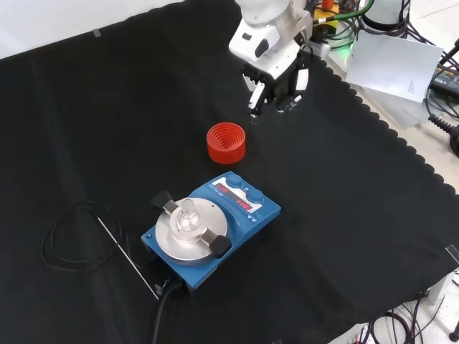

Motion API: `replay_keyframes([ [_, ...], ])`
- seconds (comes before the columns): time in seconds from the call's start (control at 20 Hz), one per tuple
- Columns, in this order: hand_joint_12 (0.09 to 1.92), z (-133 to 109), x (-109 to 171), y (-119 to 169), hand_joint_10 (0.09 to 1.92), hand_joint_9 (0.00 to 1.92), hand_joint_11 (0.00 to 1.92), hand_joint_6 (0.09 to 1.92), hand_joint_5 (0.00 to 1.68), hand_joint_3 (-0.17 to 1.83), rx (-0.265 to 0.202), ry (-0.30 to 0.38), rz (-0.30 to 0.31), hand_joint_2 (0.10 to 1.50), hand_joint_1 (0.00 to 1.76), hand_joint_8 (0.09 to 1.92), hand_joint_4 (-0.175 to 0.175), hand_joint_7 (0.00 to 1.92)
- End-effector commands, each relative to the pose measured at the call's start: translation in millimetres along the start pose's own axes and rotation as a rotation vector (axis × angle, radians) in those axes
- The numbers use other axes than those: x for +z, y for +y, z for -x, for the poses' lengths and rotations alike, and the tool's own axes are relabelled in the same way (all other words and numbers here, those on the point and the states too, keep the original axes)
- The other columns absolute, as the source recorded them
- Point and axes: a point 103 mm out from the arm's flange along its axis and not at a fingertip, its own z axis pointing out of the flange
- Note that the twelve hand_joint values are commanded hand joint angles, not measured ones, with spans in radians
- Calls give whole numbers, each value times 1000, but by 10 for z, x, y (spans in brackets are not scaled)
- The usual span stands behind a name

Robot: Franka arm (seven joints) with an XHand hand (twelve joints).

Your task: Turn on the heater.

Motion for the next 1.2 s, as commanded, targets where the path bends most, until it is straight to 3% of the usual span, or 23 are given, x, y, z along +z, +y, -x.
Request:
replay_keyframes([
  [0.05, 1477, -124, 210, 179, 1805, 1689, 1500, 886, 363, 1030, -30, -9, -144, 694, 1458, 1766, -101, 1626],
  [0.4, 1523, -137, 378, 325, 1843, 1709, 1502, 711, 260, 1144, -44, -16, -257, 646, 1501, 1788, -66, 1660],
  [1.2, 1528, -157, 617, 459, 1847, 1712, 1507, 545, 277, 1174, -81, -36, -329, 632, 1505, 1787, -54, 1665],
])
